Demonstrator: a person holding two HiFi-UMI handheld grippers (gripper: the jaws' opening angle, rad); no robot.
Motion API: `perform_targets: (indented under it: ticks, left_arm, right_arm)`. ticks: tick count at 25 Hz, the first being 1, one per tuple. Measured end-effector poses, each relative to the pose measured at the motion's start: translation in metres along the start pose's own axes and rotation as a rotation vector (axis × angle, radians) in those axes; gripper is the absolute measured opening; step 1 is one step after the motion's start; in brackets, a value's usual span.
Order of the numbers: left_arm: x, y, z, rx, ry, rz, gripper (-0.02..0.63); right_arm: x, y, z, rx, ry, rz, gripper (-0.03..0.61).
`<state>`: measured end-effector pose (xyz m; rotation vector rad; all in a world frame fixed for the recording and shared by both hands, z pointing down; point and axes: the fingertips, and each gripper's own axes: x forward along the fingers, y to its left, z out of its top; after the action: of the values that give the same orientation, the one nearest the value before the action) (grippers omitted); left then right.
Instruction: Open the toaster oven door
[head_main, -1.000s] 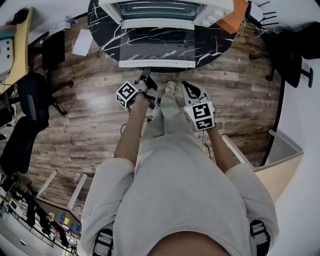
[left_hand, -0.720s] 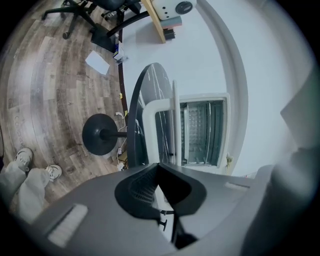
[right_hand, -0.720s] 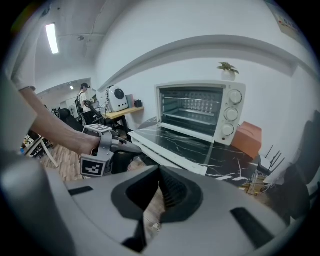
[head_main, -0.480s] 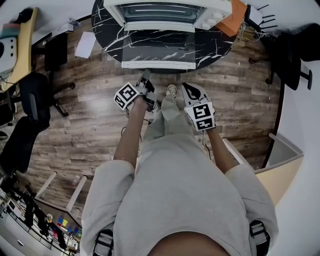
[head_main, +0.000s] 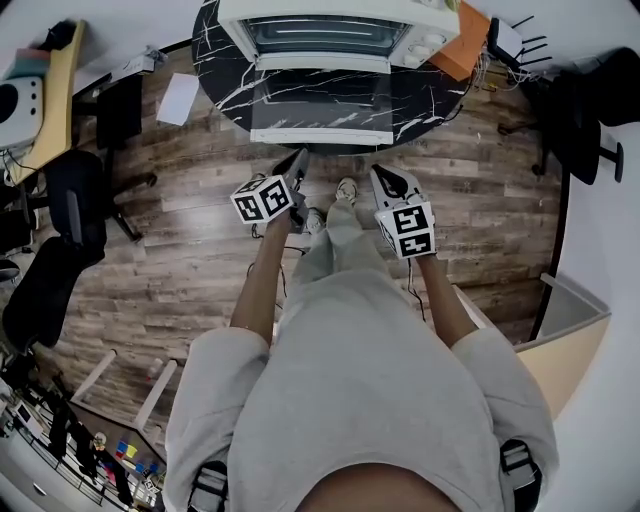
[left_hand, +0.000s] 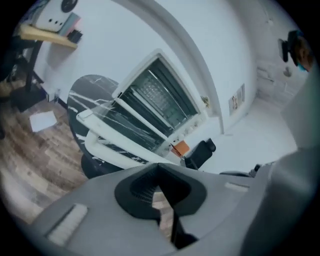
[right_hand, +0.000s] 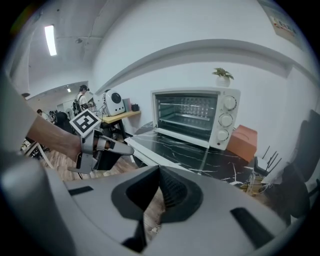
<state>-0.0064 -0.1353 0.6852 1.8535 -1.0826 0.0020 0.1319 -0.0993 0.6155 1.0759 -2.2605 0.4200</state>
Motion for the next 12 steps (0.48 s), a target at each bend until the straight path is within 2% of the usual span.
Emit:
perform_targets:
  ticks: [6,12]
  left_arm:
    - [-0.006,-0.028,0.007,0.292,0.066,-0.016,0.009]
    - [-0.014,-0.046,0.02,0.528,0.075,-0.006,0.009]
  right_arm:
    - [0.002,-0.004,0.014,-0.01,-0.02,-0.014,0.012]
    - [0.005,-0.01,0.023,0.0,-0.035,-0.028,0.012]
